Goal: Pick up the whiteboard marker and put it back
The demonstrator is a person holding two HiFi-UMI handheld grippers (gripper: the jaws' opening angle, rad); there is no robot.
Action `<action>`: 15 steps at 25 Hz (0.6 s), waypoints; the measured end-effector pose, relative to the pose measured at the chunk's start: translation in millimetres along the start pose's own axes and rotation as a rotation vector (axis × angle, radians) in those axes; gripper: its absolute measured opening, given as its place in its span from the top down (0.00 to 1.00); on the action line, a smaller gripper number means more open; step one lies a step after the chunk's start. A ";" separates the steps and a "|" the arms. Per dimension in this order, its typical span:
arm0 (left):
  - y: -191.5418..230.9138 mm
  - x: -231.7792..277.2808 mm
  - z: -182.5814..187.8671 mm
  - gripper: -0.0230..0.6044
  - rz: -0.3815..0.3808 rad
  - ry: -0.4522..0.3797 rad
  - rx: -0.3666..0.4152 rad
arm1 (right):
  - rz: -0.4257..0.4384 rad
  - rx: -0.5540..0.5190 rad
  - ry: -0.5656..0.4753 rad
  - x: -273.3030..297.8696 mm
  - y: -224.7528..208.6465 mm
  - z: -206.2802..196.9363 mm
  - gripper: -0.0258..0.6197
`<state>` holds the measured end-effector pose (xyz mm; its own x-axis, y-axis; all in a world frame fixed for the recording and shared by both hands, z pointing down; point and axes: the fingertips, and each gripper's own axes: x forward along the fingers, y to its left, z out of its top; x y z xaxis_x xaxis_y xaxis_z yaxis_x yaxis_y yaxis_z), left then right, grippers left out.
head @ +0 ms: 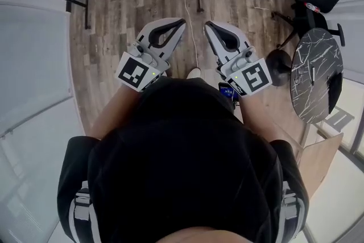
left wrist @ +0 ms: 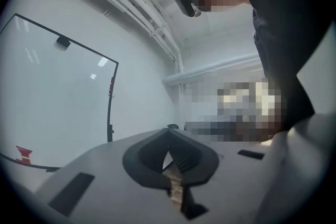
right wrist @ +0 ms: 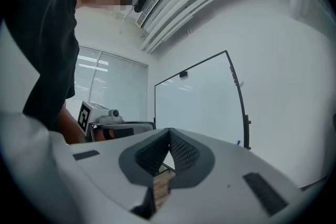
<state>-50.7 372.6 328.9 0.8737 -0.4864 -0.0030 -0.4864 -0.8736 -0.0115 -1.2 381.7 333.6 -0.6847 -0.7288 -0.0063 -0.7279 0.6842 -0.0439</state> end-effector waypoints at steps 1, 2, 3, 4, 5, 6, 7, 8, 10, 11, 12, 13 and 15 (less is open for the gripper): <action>-2.8 2.6 -0.5 0.96 0.008 0.006 0.000 | 0.005 0.002 0.001 -4.7 -2.4 -0.9 0.96; -5.6 4.9 -0.8 0.96 0.016 0.011 0.000 | 0.009 0.004 0.002 -9.3 -4.6 -2.1 0.96; -9.1 6.9 -1.0 0.96 0.021 0.009 0.003 | 0.012 0.006 0.002 -13.7 -6.6 -3.4 0.96; -13.7 8.4 -1.7 0.96 0.022 0.006 0.008 | 0.015 0.010 0.002 -18.0 -8.3 -4.8 0.96; -18.7 9.6 -3.0 0.96 0.023 0.006 0.013 | 0.019 0.014 0.001 -22.0 -10.0 -5.9 0.96; -23.5 10.7 -4.3 0.96 0.026 0.008 0.016 | 0.023 0.019 0.000 -25.6 -11.6 -6.5 0.96; -27.4 11.6 -5.1 0.96 0.029 0.011 0.016 | 0.027 0.024 -0.002 -28.5 -13.4 -6.8 0.96; -30.2 12.4 -5.6 0.96 0.033 0.011 0.014 | 0.030 0.027 -0.004 -30.5 -15.2 -7.1 0.96; -32.0 13.7 -6.8 0.96 0.041 0.009 0.005 | 0.033 0.031 -0.005 -31.4 -19.1 -8.3 0.96; -31.1 14.2 -7.7 0.96 0.045 0.010 0.002 | 0.034 0.034 -0.004 -30.8 -20.8 -8.8 0.96; -29.3 14.4 -8.7 0.96 0.051 0.013 0.000 | 0.035 0.036 -0.004 -29.5 -22.2 -8.9 0.96; -27.4 14.7 -9.6 0.96 0.055 0.016 0.000 | 0.038 0.037 -0.005 -28.1 -23.3 -8.4 0.96; -24.2 17.1 -9.9 0.96 0.062 0.009 0.000 | 0.047 0.039 -0.010 -25.9 -25.7 -7.2 0.96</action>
<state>-24.1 385.3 339.0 0.8420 -0.5394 0.0057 -0.5393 -0.8420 -0.0116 35.0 383.2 342.1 -0.7177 -0.6961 -0.0198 -0.6927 0.7165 -0.0826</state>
